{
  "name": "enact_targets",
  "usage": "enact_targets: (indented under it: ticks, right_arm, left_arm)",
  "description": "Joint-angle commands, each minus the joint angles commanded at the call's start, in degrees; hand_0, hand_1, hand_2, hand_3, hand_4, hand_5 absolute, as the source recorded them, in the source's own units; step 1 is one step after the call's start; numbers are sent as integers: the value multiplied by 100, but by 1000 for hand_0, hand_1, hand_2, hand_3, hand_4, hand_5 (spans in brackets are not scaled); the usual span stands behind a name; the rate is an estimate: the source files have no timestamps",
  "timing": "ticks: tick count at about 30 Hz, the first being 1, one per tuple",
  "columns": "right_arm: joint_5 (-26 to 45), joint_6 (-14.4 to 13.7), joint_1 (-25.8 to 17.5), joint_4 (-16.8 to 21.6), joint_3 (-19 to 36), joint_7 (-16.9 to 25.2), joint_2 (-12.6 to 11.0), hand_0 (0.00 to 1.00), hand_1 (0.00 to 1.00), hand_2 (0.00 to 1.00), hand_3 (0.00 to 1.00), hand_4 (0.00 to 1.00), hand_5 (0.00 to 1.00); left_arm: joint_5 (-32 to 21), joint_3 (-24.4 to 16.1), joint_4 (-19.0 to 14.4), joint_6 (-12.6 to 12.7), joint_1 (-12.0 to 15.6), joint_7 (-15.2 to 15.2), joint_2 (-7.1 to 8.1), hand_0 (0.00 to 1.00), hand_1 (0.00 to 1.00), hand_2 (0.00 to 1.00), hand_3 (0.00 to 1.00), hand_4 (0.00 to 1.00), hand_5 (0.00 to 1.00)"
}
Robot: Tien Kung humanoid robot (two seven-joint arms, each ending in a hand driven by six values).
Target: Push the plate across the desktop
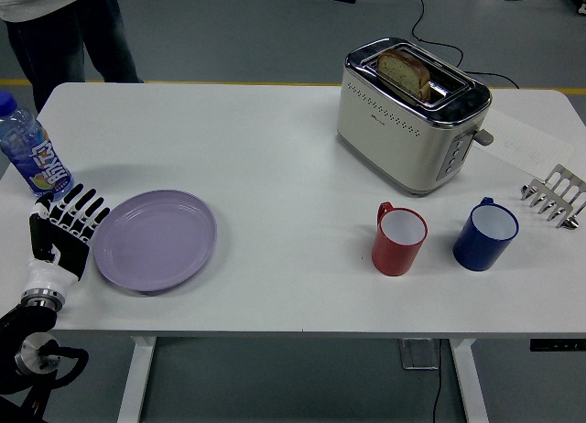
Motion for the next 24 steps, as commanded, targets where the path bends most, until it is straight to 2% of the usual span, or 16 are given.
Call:
enact_targets:
  ticks: [24]
  right_arm:
    - [-103, -9, 11, 7, 49, -18, 0, 603, 559, 679, 656, 397, 612]
  left_arm:
    - [23, 236, -57, 5, -78, 12, -280, 700, 723, 681, 645, 482, 998]
